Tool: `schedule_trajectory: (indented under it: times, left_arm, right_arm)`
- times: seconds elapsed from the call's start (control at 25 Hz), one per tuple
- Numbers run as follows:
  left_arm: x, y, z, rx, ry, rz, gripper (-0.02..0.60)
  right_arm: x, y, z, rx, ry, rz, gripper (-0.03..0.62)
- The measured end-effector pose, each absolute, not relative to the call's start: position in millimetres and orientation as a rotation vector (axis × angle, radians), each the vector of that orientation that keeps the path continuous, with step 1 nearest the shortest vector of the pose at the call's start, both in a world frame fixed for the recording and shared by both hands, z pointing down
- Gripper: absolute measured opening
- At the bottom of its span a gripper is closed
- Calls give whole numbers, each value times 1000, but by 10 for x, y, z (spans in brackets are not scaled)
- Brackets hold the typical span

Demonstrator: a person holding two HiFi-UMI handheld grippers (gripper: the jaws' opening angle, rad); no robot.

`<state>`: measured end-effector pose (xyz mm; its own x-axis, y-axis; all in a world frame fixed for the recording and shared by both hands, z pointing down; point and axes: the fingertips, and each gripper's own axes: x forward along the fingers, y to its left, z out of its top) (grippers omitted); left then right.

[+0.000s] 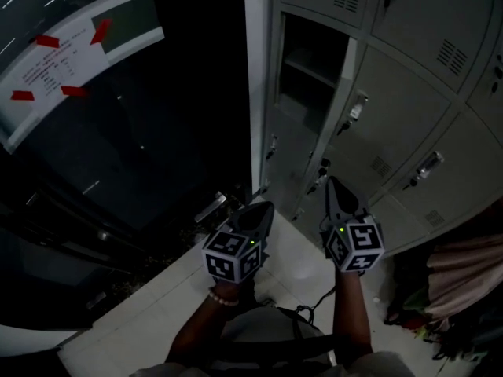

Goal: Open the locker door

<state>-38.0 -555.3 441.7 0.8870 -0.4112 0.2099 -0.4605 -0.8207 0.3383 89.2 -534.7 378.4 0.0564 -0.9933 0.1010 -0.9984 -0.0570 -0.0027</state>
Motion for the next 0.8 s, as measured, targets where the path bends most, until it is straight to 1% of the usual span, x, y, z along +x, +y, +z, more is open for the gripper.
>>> schedule_trajectory:
  times: [0.44, 0.8]
  left_arm:
    - [-741, -5085, 4520, 2661, -653, 258, -8]
    - [-1161, -4847, 4453, 2678, -578, 267, -8]
  right_arm:
    - [520, -4651, 4512, 2184, -2141, 389, 0]
    - [-129, -4375, 4411, 2223, -2104, 422, 0]
